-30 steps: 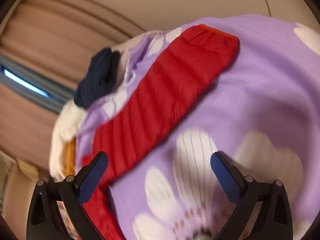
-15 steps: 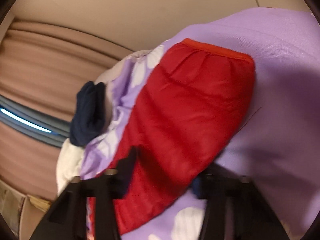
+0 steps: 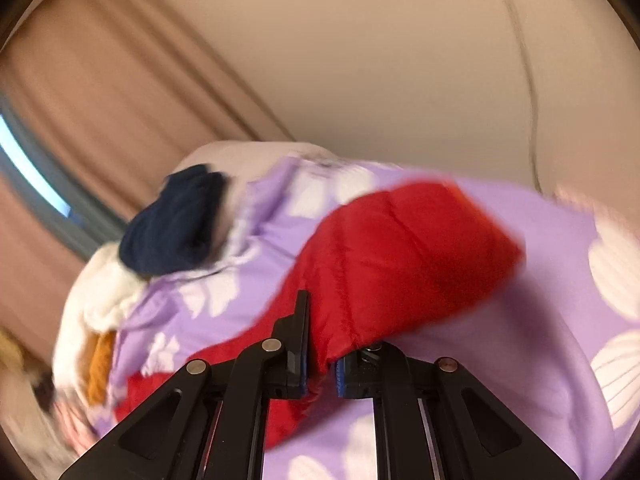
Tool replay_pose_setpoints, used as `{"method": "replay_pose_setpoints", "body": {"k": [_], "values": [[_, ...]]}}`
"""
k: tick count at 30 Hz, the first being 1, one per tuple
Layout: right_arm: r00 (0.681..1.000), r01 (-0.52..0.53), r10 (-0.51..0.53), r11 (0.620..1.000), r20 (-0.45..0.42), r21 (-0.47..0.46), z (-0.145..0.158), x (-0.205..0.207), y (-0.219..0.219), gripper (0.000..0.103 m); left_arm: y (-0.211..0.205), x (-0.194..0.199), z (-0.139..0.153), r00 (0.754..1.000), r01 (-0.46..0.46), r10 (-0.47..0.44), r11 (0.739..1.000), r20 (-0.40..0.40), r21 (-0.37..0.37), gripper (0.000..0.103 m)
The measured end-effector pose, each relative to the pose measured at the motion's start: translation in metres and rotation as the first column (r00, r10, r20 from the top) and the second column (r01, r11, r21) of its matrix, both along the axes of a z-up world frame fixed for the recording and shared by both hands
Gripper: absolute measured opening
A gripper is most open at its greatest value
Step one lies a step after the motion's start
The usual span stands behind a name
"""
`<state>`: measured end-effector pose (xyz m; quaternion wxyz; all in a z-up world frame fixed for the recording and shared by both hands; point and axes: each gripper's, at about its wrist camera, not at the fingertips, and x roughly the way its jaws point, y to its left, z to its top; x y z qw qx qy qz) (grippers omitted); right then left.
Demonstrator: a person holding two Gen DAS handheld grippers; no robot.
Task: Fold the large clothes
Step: 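Lift the sleeve with the right tool, fold it across the jacket body, release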
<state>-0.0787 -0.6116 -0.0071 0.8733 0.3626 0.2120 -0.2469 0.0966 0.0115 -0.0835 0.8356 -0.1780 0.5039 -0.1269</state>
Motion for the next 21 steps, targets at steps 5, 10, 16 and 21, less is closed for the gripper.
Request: {"method": "replay_pose_setpoints", "body": {"k": [5, 10, 16, 21], "values": [[0.978, -0.189, 0.2, 0.97, 0.053, -0.155, 0.061, 0.047, 0.074, 0.011, 0.024, -0.002, 0.001, 0.999, -0.04, 0.04, 0.999, -0.023, -0.019, 0.103], [0.91, -0.398, 0.415, 0.878, 0.008, -0.267, 0.089, 0.098, 0.165, 0.011, 0.049, -0.007, -0.001, 0.996, -0.091, 0.092, 0.996, -0.018, 0.007, 0.103], [0.794, -0.594, 0.592, 0.711, -0.137, -0.376, 0.07, 0.156, 0.278, 0.011, 0.082, -0.009, -0.002, 0.988, -0.155, 0.155, 0.988, -0.01, -0.002, 0.103], [0.694, -0.708, 0.653, 0.547, -0.302, -0.446, 0.029, 0.177, 0.352, 0.011, 0.103, -0.009, -0.005, 0.982, -0.19, 0.19, 0.982, -0.007, 0.005, 0.103]]}}
